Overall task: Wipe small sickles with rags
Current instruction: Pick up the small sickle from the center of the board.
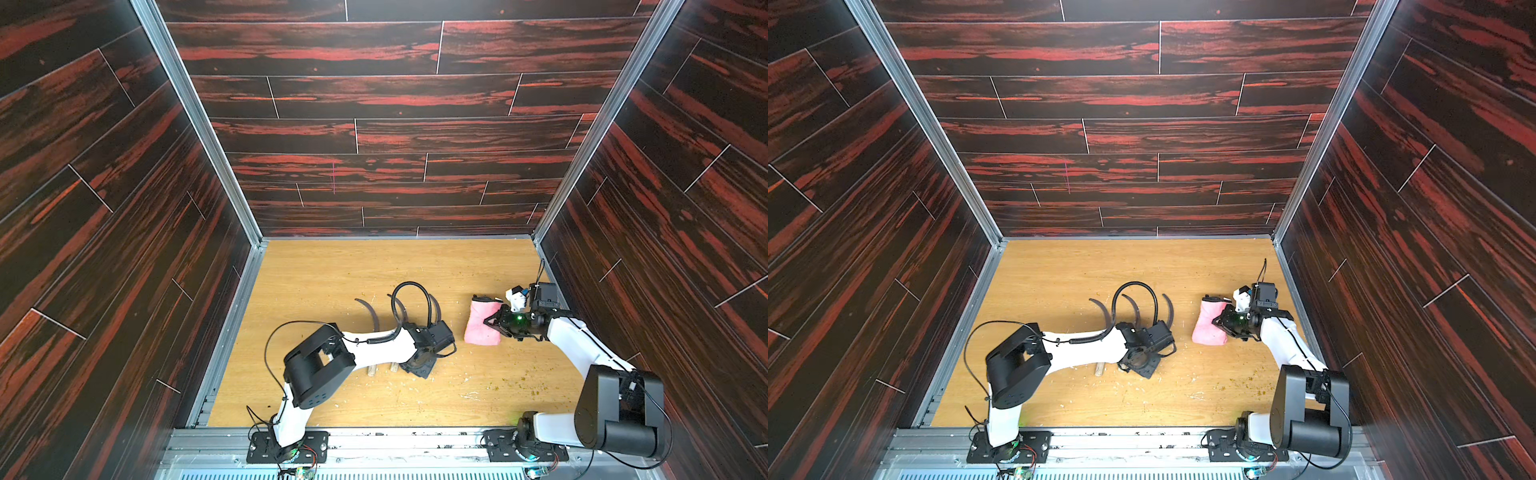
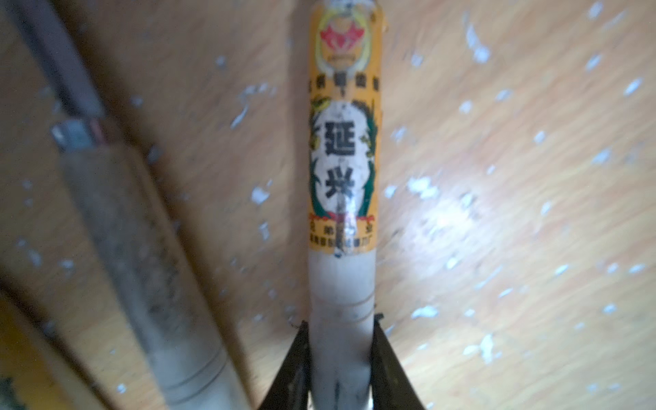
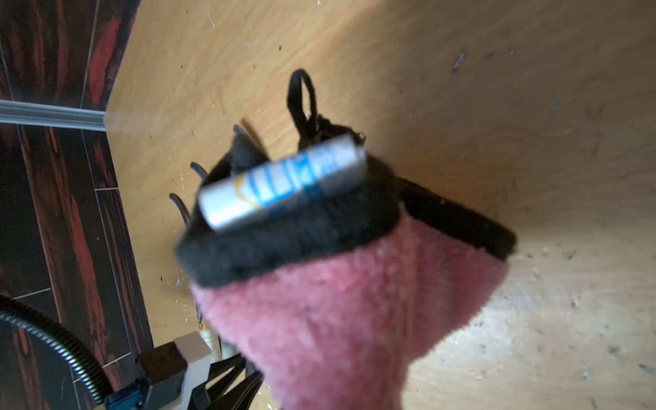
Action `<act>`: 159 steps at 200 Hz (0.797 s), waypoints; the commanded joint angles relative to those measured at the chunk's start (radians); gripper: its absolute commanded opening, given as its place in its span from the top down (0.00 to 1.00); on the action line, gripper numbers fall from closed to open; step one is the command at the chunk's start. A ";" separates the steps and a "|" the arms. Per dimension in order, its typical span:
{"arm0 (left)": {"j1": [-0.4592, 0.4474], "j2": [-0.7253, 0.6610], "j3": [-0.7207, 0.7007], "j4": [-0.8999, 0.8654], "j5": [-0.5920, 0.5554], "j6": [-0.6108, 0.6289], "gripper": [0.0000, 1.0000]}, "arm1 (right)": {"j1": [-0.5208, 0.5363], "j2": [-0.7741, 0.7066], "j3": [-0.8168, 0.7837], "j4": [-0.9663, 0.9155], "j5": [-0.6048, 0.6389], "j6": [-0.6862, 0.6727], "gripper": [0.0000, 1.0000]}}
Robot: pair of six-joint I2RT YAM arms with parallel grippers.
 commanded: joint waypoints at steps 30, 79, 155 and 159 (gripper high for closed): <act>0.005 -0.045 -0.045 0.030 -0.021 0.060 0.58 | 0.034 -0.037 0.068 -0.056 0.012 -0.002 0.91; 0.005 -0.105 -0.110 0.055 -0.041 0.045 0.52 | 0.076 -0.034 0.132 -0.105 0.049 -0.005 0.91; 0.007 -0.201 -0.332 0.323 -0.044 -0.021 0.52 | 0.209 0.011 0.240 -0.147 0.147 0.022 0.91; 0.007 -0.203 -0.339 0.334 -0.045 -0.024 0.53 | 0.213 0.013 0.244 -0.150 0.150 0.022 0.91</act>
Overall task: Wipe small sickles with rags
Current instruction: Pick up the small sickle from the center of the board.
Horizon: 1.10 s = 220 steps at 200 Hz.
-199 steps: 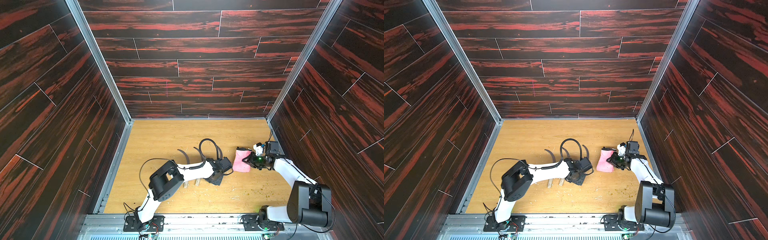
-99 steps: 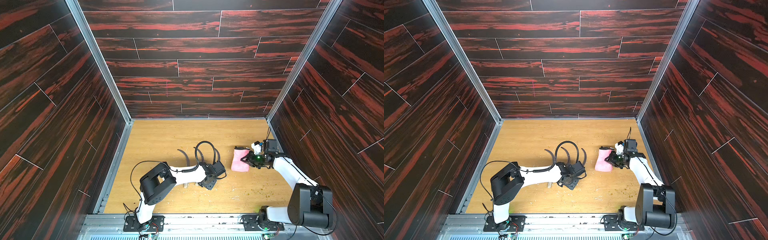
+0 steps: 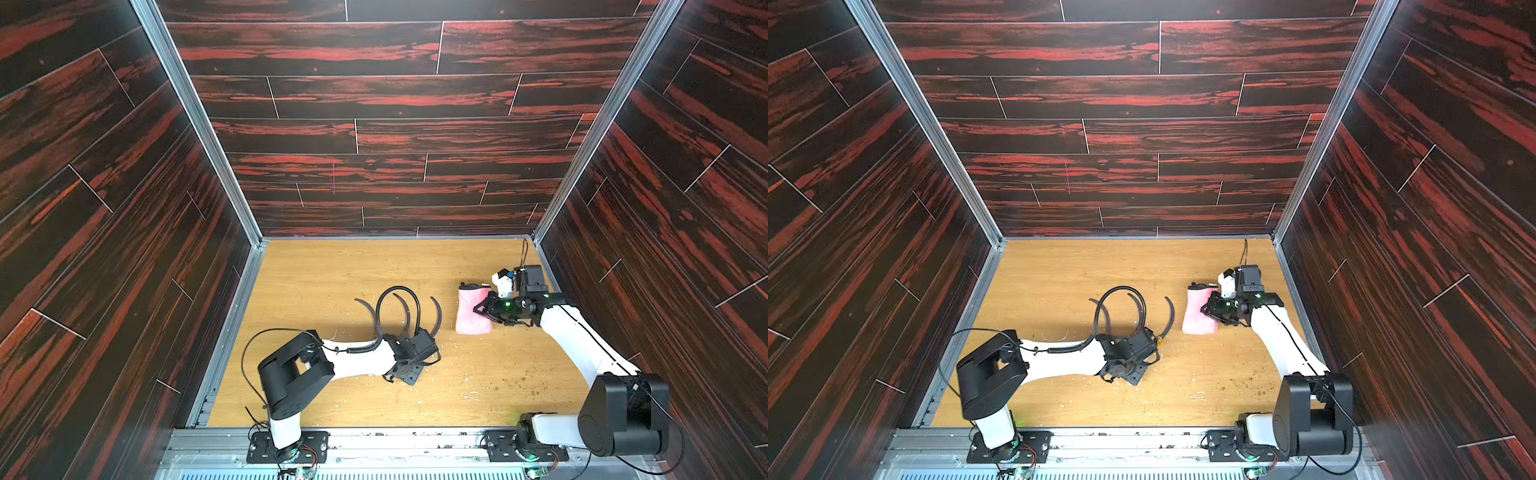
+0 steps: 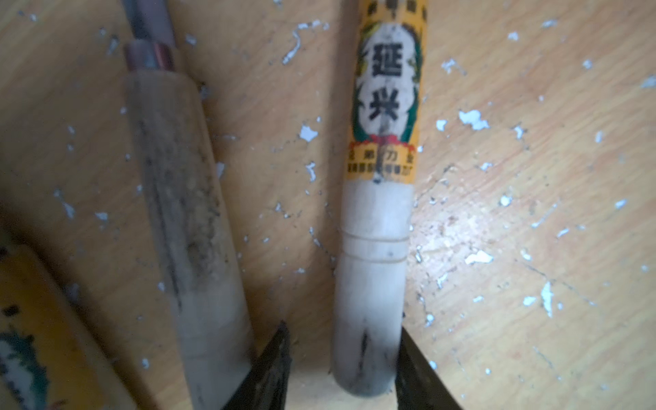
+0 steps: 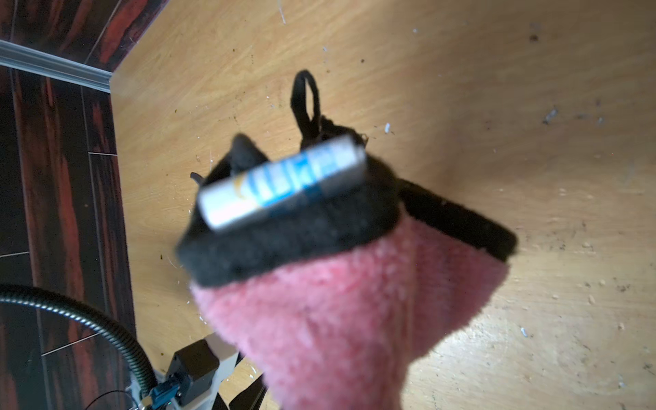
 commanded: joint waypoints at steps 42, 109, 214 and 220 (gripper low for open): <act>0.013 -0.029 -0.096 0.175 0.020 -0.034 0.57 | 0.072 0.030 0.077 -0.054 0.065 0.021 0.91; 0.013 -0.090 -0.174 0.235 0.041 -0.040 0.62 | 0.157 0.078 0.121 -0.091 0.108 0.028 0.91; 0.015 -0.088 -0.217 0.285 0.050 -0.058 0.69 | 0.236 0.129 0.147 -0.070 0.122 0.054 0.91; 0.015 -0.090 -0.221 0.285 0.049 -0.058 0.69 | 0.239 0.132 0.147 -0.072 0.122 0.056 0.91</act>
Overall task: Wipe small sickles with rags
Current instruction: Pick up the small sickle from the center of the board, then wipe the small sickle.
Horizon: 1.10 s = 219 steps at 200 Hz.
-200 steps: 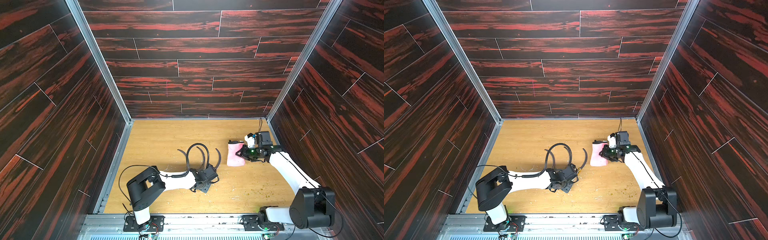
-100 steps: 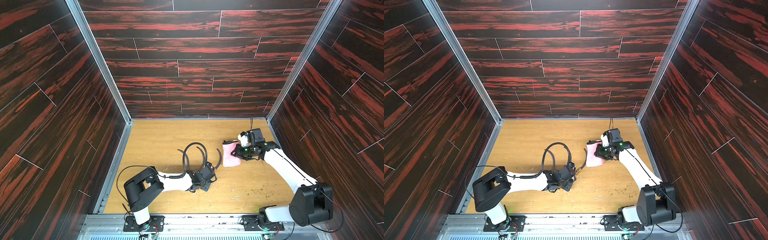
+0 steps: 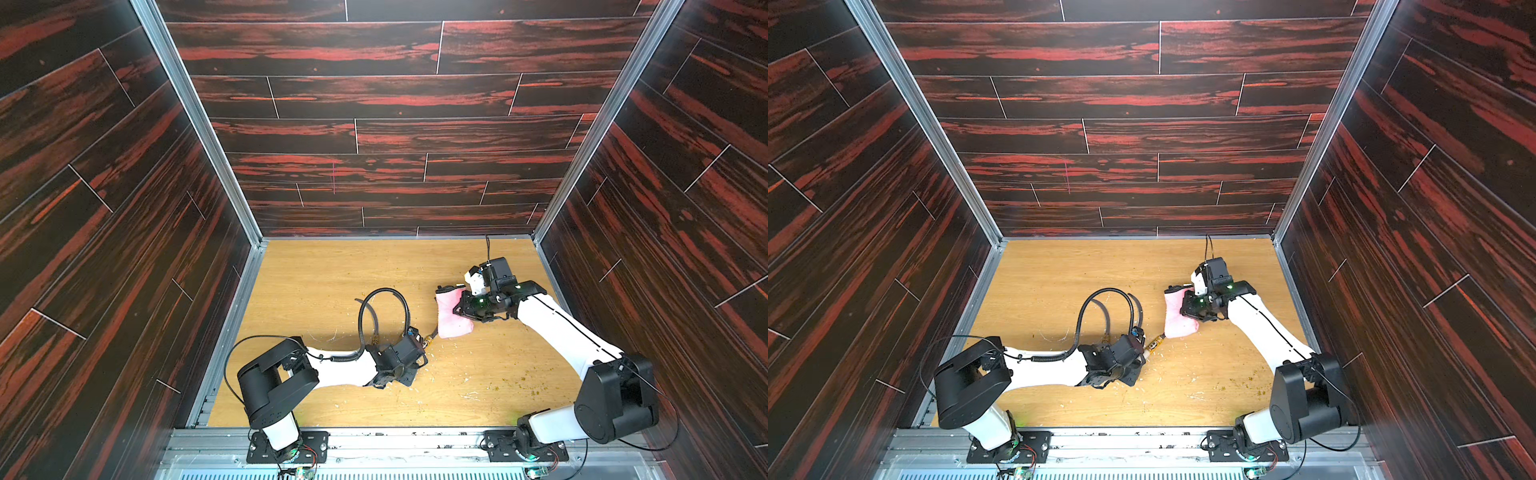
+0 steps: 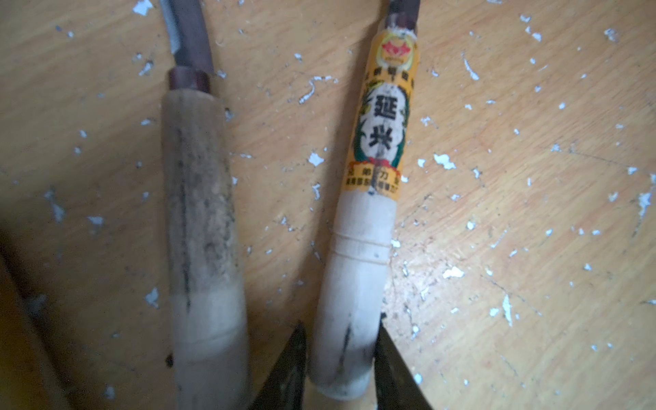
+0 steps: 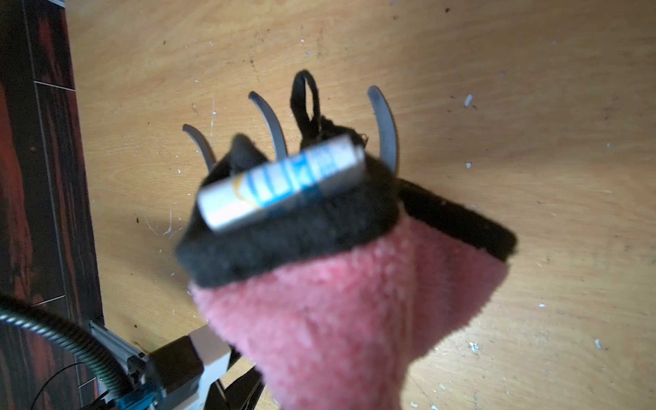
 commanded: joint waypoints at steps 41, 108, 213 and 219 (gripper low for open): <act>0.001 -0.028 -0.050 -0.004 -0.004 0.000 0.74 | 0.076 0.100 0.049 -0.010 0.008 0.019 0.92; 0.001 -0.106 -0.095 0.016 -0.034 0.062 0.74 | 0.182 0.263 0.091 0.065 -0.113 0.019 0.94; 0.002 0.011 0.135 -0.087 0.017 0.174 0.78 | 0.286 0.297 -0.099 0.174 -0.198 0.087 0.95; 0.002 0.022 0.147 -0.093 0.018 0.174 0.79 | 0.285 0.302 -0.110 0.177 -0.188 0.091 0.95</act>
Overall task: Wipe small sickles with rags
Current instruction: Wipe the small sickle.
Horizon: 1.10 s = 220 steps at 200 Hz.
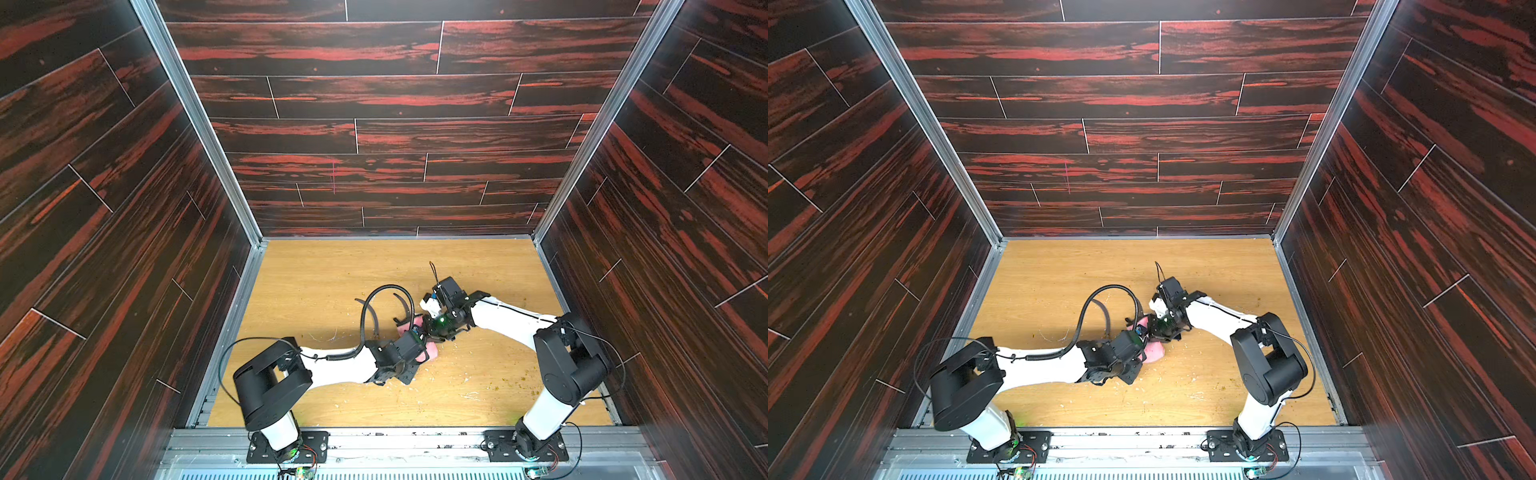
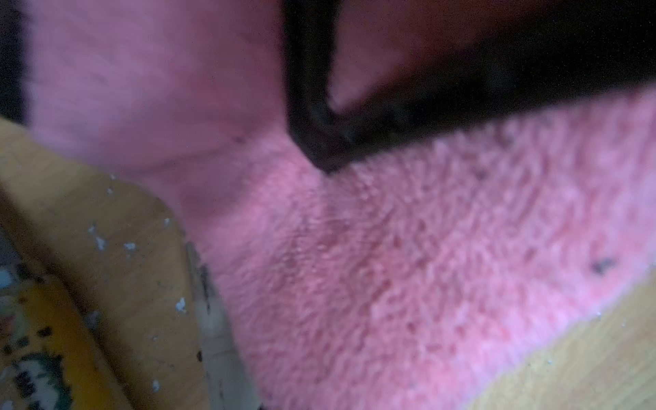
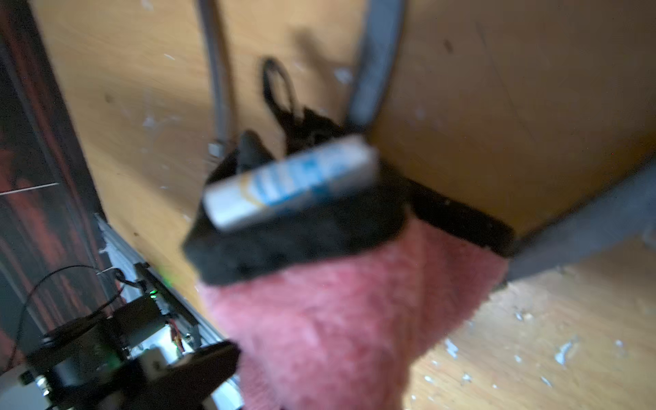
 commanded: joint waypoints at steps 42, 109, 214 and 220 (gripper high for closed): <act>-0.003 0.087 0.098 0.024 0.037 0.032 0.80 | 0.029 0.090 -0.071 0.029 0.092 0.023 0.97; -0.004 0.032 0.012 0.099 0.048 -0.001 0.82 | -0.032 0.189 -0.062 0.055 0.192 0.033 0.98; -0.004 -0.053 -0.086 0.155 0.080 -0.035 0.85 | -0.176 0.205 -0.003 0.057 0.249 0.016 0.98; -0.004 -0.054 -0.087 0.155 0.080 -0.036 0.85 | -0.182 0.204 0.006 0.053 0.251 0.012 0.98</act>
